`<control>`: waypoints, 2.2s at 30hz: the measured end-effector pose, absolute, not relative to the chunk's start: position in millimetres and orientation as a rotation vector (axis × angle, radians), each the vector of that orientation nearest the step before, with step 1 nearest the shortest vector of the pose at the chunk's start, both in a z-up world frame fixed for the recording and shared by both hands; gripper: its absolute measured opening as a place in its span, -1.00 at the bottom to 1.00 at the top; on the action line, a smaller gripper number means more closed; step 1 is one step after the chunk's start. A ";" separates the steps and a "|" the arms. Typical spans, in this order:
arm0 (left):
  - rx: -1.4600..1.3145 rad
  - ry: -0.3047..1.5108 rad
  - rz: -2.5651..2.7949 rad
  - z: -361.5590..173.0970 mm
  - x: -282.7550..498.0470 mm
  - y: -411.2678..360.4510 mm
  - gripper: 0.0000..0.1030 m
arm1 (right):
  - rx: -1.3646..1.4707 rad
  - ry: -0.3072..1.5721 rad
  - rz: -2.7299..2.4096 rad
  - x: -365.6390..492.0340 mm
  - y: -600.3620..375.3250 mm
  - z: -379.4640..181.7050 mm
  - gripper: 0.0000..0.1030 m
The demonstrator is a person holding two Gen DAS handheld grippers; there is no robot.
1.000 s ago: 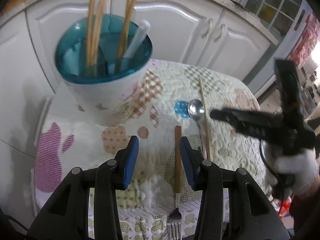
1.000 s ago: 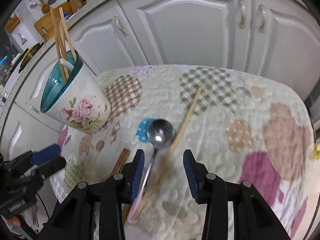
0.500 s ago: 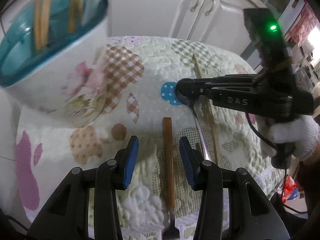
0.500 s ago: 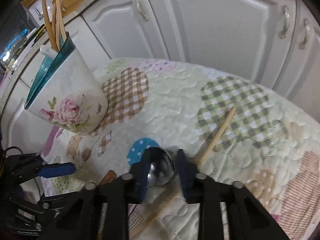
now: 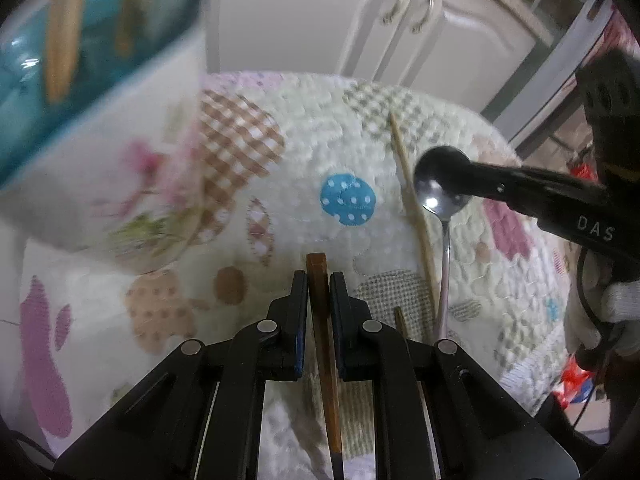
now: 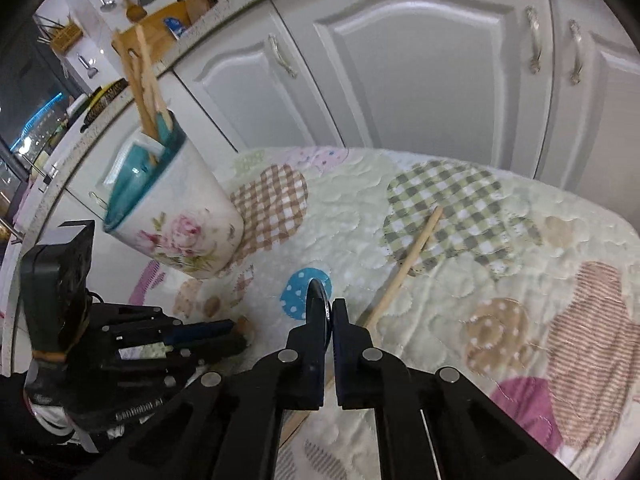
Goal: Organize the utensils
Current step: 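Grasp the wooden-handled fork with the left tool while the right tool grasps the metal spoon, then lift the fork and metal spoon and carry them over the holder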
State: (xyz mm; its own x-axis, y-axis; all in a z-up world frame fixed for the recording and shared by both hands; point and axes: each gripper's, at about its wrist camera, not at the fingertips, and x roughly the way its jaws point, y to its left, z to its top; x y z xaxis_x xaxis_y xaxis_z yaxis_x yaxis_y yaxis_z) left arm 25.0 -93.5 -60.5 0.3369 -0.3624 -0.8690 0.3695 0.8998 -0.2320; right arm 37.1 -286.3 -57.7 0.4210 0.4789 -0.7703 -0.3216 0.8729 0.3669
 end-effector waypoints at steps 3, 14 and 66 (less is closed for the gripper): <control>-0.031 1.094 -0.478 -40.3 16.8 -78.1 -0.81 | 0.171 0.989 0.506 26.6 -290.5 -40.7 -0.94; -0.096 0.931 -0.485 31.7 -24.8 -36.9 -0.82 | 0.108 0.879 0.514 -0.6 -275.8 13.7 -0.94; -0.129 0.569 -0.392 195.0 -34.5 44.8 -0.83 | 0.002 0.608 0.553 -9.6 -209.8 156.7 -0.94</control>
State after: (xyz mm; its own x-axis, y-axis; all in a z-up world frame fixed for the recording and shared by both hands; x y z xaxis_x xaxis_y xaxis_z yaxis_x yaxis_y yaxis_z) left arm -34.5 44.8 195.0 0.7709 -0.3955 -0.4993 0.3251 0.9184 -0.2256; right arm -9.6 -209.8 156.7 0.6810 0.4935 -0.5410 -0.4922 0.8555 0.1609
